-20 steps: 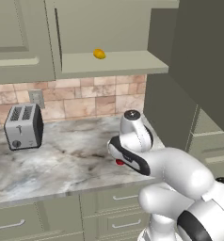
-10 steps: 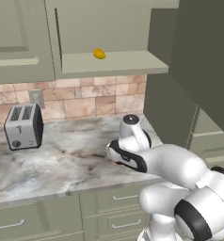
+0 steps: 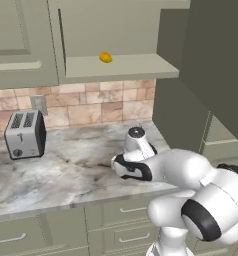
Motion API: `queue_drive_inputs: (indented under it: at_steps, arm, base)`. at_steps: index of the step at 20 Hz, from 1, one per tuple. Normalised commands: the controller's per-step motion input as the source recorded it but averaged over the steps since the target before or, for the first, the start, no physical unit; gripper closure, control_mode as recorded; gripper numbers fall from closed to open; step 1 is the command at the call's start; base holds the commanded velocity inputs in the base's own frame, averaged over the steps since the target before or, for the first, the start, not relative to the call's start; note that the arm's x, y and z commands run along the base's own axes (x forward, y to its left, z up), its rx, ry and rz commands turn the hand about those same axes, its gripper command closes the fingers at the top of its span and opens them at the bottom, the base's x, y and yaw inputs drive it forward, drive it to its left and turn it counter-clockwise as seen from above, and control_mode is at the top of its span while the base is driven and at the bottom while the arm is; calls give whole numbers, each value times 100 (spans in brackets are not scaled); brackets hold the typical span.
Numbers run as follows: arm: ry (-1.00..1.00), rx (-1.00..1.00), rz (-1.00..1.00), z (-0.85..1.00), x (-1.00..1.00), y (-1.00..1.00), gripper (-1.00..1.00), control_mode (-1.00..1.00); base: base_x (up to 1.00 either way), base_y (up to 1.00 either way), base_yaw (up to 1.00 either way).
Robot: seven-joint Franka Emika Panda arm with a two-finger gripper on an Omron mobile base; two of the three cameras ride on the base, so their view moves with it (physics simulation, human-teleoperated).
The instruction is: Pick the jam and cereal from the counter and place them in the cabinets closest to them.
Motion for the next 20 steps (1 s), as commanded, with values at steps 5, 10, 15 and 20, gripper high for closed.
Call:
queue_drive_inputs:
  at_steps: [5, 10, 15, 20]
  arm:
    - [0, 0, 0, -20, 10, 4, -100, -100]
    - [0, -2, 0, -17, 9, 3, -100, -100]
    - [0, -1, 0, -6, 2, 1, 100, -100]
    - [-1, 0, 0, 3, 0, 0, 100, -100]
  base:
    - [0, 0, 0]
    - [0, 0, 0]
    - [0, 0, 0]
    - [0, 0, 0]
